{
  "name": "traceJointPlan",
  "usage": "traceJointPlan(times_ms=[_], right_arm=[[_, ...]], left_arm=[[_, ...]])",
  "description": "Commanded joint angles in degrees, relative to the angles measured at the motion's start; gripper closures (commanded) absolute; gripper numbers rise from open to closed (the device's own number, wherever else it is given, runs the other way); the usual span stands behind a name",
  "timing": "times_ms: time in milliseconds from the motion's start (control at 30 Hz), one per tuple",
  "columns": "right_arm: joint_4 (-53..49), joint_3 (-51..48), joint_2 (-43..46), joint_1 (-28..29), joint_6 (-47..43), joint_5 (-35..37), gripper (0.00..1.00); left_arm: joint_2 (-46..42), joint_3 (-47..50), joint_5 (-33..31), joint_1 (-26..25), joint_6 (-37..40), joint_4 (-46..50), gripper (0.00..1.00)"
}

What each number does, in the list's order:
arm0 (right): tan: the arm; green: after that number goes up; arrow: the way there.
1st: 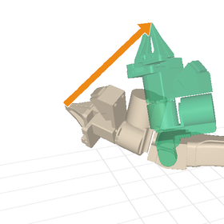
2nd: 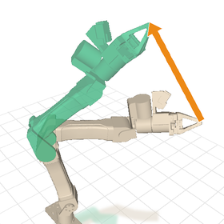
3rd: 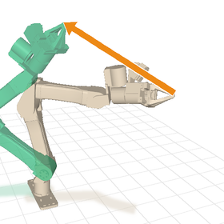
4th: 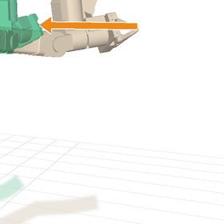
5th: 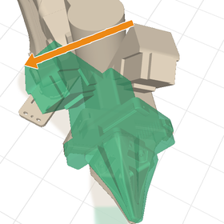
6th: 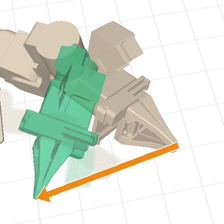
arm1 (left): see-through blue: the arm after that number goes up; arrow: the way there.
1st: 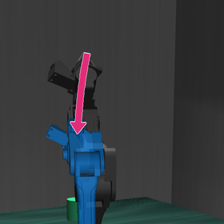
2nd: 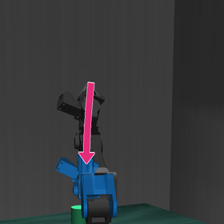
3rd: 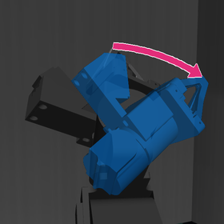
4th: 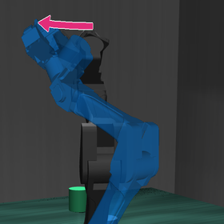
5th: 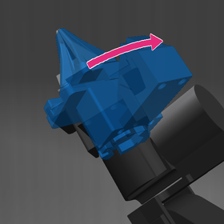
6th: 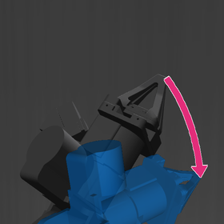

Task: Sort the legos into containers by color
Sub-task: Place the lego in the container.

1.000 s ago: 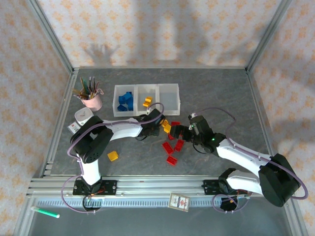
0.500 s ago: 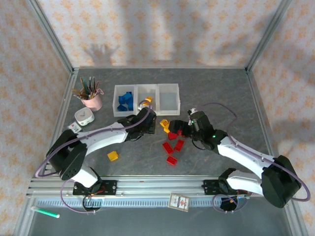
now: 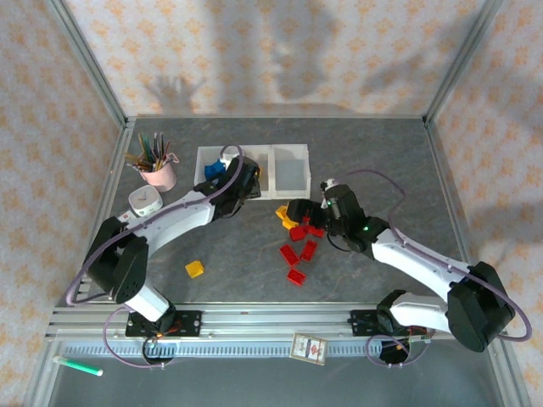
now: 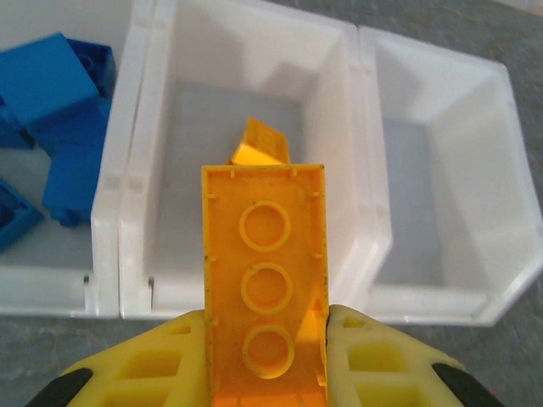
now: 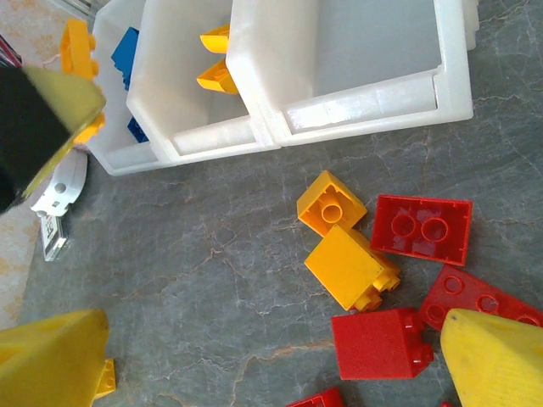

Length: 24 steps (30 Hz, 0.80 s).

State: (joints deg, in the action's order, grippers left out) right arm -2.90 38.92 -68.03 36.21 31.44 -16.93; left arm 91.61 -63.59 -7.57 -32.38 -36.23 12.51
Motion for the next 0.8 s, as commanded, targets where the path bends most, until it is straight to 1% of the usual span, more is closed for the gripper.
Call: traceJointPlan(times_ms=[0, 233, 300, 367, 400, 533, 600, 700, 767], right_arm=[[1.1, 2.4, -1.4, -0.2, -0.5, 1.8, 0.0], [0.4, 3.2, -2.0, -0.3, -1.3, 2.7, 0.0], [0.0, 3.7, -2.1, -0.3, -1.6, 2.9, 0.0], [-0.5, 4.2, -2.0, -0.3, -1.8, 2.9, 0.0], [-0.7, 4.3, -1.9, -0.3, -1.9, 2.9, 0.0], [-1.0, 4.7, -1.6, -0.3, -2.2, 2.9, 0.0], [-1.6, 5.1, -1.6, -0.3, -2.6, 2.6, 0.0], [-2.6, 5.6, -1.4, -0.3, -3.2, 2.3, 0.0], [-2.8, 5.4, -1.2, -0.3, -3.8, 1.5, 0.0]], left_arm=[[4.5, -4.3, -1.6, 1.9, -0.6, -1.0, 0.79], [15.9, -15.6, -3.3, 3.7, 2.0, 2.8, 0.77], [17.4, -18.3, -4.2, 3.7, 2.3, 4.0, 0.71], [20.8, -21.4, -5.2, 3.9, 2.3, 6.2, 0.6], [21.3, -22.2, -5.6, 4.0, 2.3, 6.7, 0.57], [21.6, -23.4, -6.1, 3.9, 4.1, 7.5, 0.47], [20.7, -23.3, -5.9, 3.9, 4.0, 8.3, 0.45], [17.2, -20.5, -3.7, 3.9, 3.9, 8.0, 0.43], [13.4, -16.8, -1.8, 3.8, 3.9, 7.1, 0.41]])
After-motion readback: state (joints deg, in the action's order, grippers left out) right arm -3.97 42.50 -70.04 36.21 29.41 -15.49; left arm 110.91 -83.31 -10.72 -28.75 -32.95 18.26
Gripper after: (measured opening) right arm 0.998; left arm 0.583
